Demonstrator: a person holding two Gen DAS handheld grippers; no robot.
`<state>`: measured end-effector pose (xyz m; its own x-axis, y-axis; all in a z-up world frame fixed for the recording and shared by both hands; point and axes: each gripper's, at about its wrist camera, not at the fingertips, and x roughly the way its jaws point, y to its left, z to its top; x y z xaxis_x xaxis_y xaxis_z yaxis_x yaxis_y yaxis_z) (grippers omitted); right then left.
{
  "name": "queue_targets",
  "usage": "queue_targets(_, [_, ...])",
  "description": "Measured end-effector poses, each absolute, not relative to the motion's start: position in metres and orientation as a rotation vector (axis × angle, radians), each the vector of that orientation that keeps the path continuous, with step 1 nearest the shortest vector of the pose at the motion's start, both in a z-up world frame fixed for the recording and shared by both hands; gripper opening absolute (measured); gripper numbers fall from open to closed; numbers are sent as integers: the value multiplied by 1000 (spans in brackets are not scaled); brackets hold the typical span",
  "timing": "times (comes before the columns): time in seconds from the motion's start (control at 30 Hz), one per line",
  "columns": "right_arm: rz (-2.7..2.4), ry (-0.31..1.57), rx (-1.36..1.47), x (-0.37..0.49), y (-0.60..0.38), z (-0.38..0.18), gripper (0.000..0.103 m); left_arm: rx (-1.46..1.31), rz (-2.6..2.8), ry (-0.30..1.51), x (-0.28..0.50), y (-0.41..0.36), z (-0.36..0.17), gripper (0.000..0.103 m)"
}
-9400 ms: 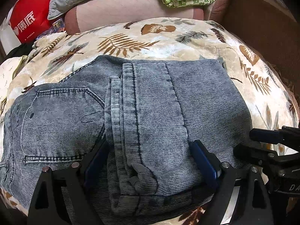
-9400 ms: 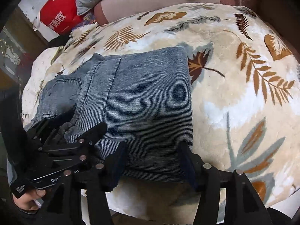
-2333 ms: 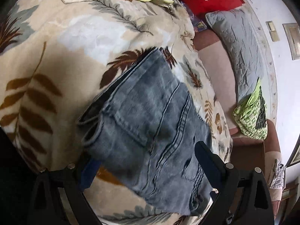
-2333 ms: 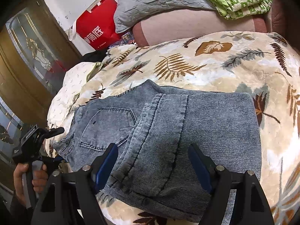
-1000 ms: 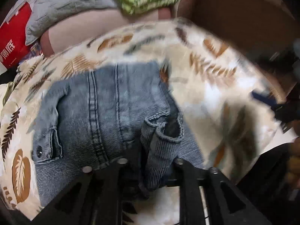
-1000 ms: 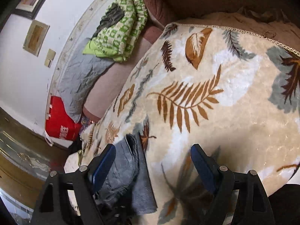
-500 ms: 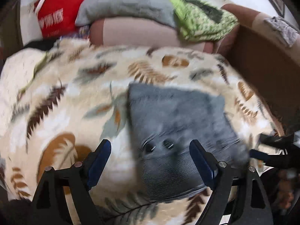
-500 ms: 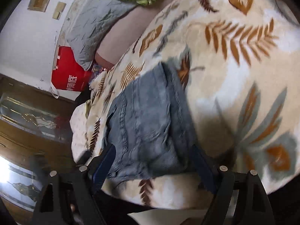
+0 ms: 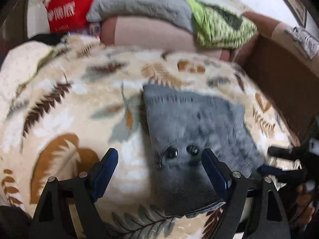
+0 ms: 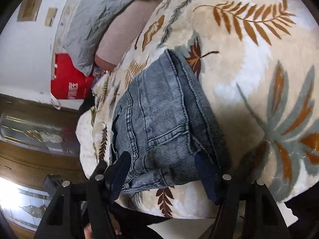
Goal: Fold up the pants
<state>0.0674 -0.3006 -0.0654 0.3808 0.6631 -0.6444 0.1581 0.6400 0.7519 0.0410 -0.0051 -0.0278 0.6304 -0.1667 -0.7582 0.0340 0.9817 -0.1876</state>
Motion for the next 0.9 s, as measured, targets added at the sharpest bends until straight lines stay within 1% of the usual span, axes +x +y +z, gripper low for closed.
queue_targets(0.07, [359,1188,885,73,-299,-71,70,-145,-107,915,44,-10,-42,86])
queue_targets(0.13, [347,1208,905,77,-295,-77,69,-145,-107,899,42,-11,-43,86])
queue_targets(0.2, [324,1217,901,80,-295,-80,62,-150,-114,905,43,-9,-43,86])
queue_targets(0.23, [307,1226,908,82,-298,-81,56,-156,-115,905,42,-8,-44,86])
queue_targets(0.3, [292,1236,917,88,-299,-81,50,-163,-116,903,42,-7,-46,86])
queue_targets(0.33, [286,1242,901,90,-299,-81,44,-163,-117,902,42,-6,-46,86])
queue_targets(0.37, [278,1246,880,92,-297,-80,34,-164,-119,901,42,-6,-47,86])
queue_targets(0.4, [272,1250,859,93,-298,-80,29,-168,-121,902,42,-5,-47,86])
queue_targets(0.43, [266,1250,836,94,-298,-79,18,-172,-125,902,42,-5,-47,86])
queue_targets(0.53, [270,1204,730,89,-293,-58,14,-174,-128,899,41,-3,-48,87])
queue_targets(0.63, [282,1116,631,76,-283,-21,13,-184,-132,902,40,-1,-46,88])
queue_targets(0.7, [279,1088,581,69,-281,-9,13,-194,-137,895,38,1,-37,88])
queue_targets(0.73, [265,1082,534,66,-278,-8,13,-201,-127,872,36,3,-29,88])
queue_targets(0.83, [220,1136,502,65,-284,-40,13,-225,-108,799,30,7,-10,88])
queue_targets(0.9, [215,1162,495,64,-284,-60,13,-176,-102,822,35,-1,-14,88])
